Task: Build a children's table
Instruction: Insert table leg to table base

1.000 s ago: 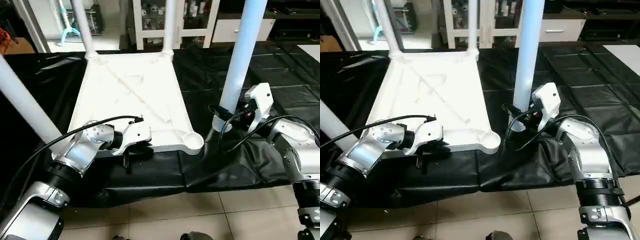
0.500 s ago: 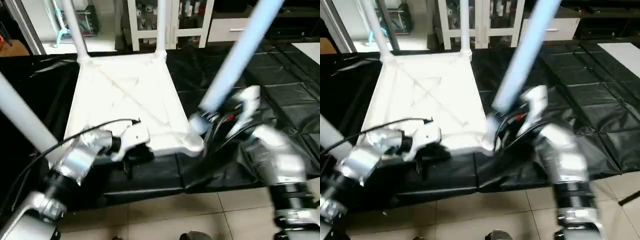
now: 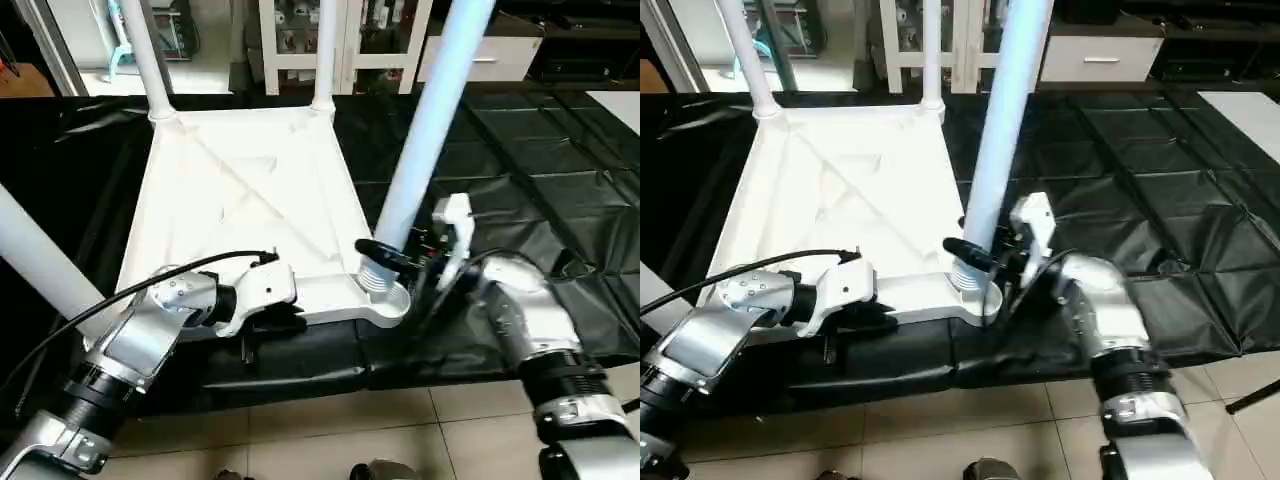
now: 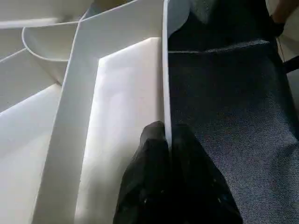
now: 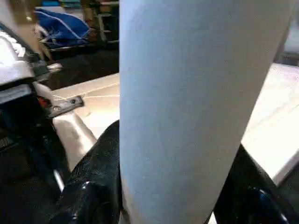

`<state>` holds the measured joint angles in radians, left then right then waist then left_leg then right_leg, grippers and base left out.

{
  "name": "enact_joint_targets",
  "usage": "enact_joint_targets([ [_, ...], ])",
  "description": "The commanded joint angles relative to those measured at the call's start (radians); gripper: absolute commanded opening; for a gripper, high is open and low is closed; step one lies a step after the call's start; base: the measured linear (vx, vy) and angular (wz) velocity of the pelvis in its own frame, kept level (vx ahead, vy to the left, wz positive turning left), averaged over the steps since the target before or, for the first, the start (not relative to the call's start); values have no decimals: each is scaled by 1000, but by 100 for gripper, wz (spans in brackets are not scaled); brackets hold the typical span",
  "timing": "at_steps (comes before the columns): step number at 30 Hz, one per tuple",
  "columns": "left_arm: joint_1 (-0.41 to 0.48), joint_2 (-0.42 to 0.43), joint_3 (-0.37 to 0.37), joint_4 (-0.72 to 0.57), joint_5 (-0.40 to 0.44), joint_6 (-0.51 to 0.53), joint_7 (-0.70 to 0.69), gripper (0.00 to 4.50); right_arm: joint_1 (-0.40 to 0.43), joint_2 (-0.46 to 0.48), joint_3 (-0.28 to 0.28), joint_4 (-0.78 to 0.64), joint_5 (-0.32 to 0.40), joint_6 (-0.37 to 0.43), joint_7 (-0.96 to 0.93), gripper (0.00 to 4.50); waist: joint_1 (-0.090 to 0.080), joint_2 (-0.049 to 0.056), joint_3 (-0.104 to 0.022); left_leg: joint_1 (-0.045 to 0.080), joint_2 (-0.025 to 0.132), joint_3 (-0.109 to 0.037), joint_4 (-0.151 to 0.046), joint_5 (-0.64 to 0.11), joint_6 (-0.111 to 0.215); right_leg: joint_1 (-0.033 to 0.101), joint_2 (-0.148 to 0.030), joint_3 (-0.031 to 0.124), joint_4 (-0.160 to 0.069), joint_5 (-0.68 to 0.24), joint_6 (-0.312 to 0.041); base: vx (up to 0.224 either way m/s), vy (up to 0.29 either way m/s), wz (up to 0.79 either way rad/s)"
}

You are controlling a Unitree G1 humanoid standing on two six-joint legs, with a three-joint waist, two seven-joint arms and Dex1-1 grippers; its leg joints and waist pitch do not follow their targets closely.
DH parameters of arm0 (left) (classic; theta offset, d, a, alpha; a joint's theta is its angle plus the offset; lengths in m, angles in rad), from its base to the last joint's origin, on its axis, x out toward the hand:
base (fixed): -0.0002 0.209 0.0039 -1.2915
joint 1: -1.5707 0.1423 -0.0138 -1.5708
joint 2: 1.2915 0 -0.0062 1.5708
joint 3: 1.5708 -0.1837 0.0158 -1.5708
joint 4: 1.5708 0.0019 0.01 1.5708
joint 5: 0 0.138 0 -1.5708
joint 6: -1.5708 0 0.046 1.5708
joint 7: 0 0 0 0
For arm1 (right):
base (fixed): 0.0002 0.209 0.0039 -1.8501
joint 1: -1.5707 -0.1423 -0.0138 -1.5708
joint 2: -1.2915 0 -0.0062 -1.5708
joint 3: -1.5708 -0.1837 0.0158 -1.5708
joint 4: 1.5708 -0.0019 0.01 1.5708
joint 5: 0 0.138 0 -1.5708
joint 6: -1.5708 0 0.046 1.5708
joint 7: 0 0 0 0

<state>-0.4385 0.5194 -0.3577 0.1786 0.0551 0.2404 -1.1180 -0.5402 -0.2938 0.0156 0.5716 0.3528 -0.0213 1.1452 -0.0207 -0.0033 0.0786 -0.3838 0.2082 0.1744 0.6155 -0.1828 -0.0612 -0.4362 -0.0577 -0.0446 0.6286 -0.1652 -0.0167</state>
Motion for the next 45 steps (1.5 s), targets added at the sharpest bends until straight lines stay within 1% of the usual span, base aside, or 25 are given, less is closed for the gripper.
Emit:
enact_joint_targets([
  [1,17,2,-30,48,41,15,31,3,23,-14,-9,-16,16,-26,49,191,0,-13,-69,8,11,6,-63,-184,84,67,-55,39,-84,-233,-231,0,0,0],
  [2,10,-5,-34,51,43,9,31,3,53,-23,-9,-35,36,-2,82,191,3,-2,-69,11,11,5,-63,-187,80,65,-54,39,-88,-237,-231,0,0,0],
  [3,10,-6,-34,51,44,8,31,3,55,-23,-9,-37,38,0,84,191,3,-4,-69,11,12,5,-63,-187,81,65,-53,39,-88,-232,-231,0,0,0],
  [4,3,-11,-34,53,38,4,29,3,74,-26,-6,-44,41,-9,95,191,4,-3,-68,8,12,3,-65,-186,80,68,-53,38,-86,-233,-233,0,0,0],
  [5,2,-12,-34,53,37,2,29,3,77,-26,-5,-45,41,-13,97,191,2,-1,-67,9,12,3,-66,-193,78,65,-52,37,-89,-242,-233,0,0,0],
  [6,-5,-21,-30,58,29,0,32,3,86,-22,-5,-41,39,-32,98,191,2,-2,-67,8,11,2,-66,-197,76,66,-52,36,-88,-246,-233,0,0,0],
  [8,-13,-35,-22,62,15,1,34,3,94,-15,-6,-21,24,-67,91,191,3,5,-65,10,10,1,-67,-210,67,63,-53,36,-92,-270,-230,0,0,0],
  [9,-13,-35,-21,62,15,1,35,3,94,-14,-6,-21,23,-68,91,191,2,3,-65,11,10,2,-67,-217,66,62,-53,36,-94,-278,-229,0,0,0],
  [10,-14,-48,-11,69,4,-11,45,3,96,-15,-4,10,-8,-111,75,191,3,4,-63,10,10,1,-67,-222,63,62,-54,36,-94,-289,-228,0,0,0],
  [13,-11,-57,-3,74,-5,-15,52,3,100,-17,-5,26,-26,-134,60,191,2,4,-63,10,10,0,-68,-223,63,62,-53,35,-94,-293,-226,0,0,0],
  [14,-8,-57,-2,72,-6,-13,51,3,99,-23,-2,39,-44,-160,44,191,2,3,-61,8,10,0,-69,-222,65,62,-53,36,-94,-293,-224,0,0,0],
  [17,-4,-55,-5,69,-3,-18,48,0,97,-28,2,49,-46,-150,42,190,1,5,-61,10,10,0,-70,-232,70,61,-53,35,-97,-311,-219,0,0,0],
  [20,0,-54,-6,64,-5,-20,41,0,73,-25,-3,108,-54,-175,35,190,-1,5,-60,9,11,0,-70,-245,69,59,-54,34,-98,-331,-217,0,0,0],
  [22,1,-51,-7,63,-5,-20,36,0,67,-24,-5,120,-51,-171,38,190,-2,5,-59,10,10,0,-71,-251,68,58,-54,34,-100,-342,-215,0,0,0],
  [23,3,-47,-8,60,-4,-22,31,0,64,-27,-2,133,-51,-164,53,190,-3,2,-57,9,10,-1,-72,-252,70,58,-54,34,-100,-354,-209,0,0,0],
  [25,3,-46,-7,59,-4,-21,32,0,65,-35,7,141,-54,-163,71,190,-3,1,-57,8,10,-1,-72,-251,71,58,-54,34,-102,-363,-204,0,0,0],
  [26,4,-44,-6,59,-4,-22,32,0,69,-44,17,145,-57,-149,92,190,-3,-3,-58,8,9,0,-71,-250,72,58,-53,34,-103,-369,-201,0,0,0],
  [28,5,-41,-6,56,-3,-21,31,0,73,-60,34,157,-67,-132,124,190,-2,0,-57,9,11,0,-72,-245,76,57,-53,35,-102,-359,-205,0,0,0],
  [31,4,-39,-8,58,-2,-22,30,0,64,-73,42,192,-70,-119,148,190,-4,-3,-56,6,10,0,-73,-247,79,58,-54,33,-103,-374,-203,0,0,0],
  [32,3,-39,-9,59,-2,-22,30,0,63,-73,42,195,-70,-120,150,190,-2,-2,-55,9,10,1,-73,-249,78,55,-55,34,-106,-389,-199,0,0,0],
  [36,-1,-36,-9,66,-1,-26,27,0,57,-79,44,211,-75,-125,163,190,-2,-4,-56,8,12,0,-75,-238,80,56,-55,34,-105,-379,-201,0,0,0],
  [41,-15,-32,-12,79,-1,-34,10,0,41,-87,49,265,-92,-145,183,190,-3,-1,-55,9,12,1,-76,-252,78,53,-56,34,-108,-394,-203,0,0,0],
  [42,-17,-31,-14,80,-2,-36,6,0,38,-84,56,281,-103,-161,183,190,-2,3,-54,9,12,0,-76,-256,76,54,-56,34,-108,-396,-203,0,0,0],
  [43,-19,-32,-15,81,-3,-37,2,0,34,-80,68,299,-117,-176,191,190,-3,4,-53,9,12,0,-77,-264,73,53,-56,34,-110,-404,-202,0,0,0],
  [45,-21,-34,-19,83,-5,-35,-7,0,24,-76,94,336,-147,-204,205,190,-5,3,-52,10,12,0,-78,-277,70,52,-57,33,-112,-422,-199,0,0,0],
])
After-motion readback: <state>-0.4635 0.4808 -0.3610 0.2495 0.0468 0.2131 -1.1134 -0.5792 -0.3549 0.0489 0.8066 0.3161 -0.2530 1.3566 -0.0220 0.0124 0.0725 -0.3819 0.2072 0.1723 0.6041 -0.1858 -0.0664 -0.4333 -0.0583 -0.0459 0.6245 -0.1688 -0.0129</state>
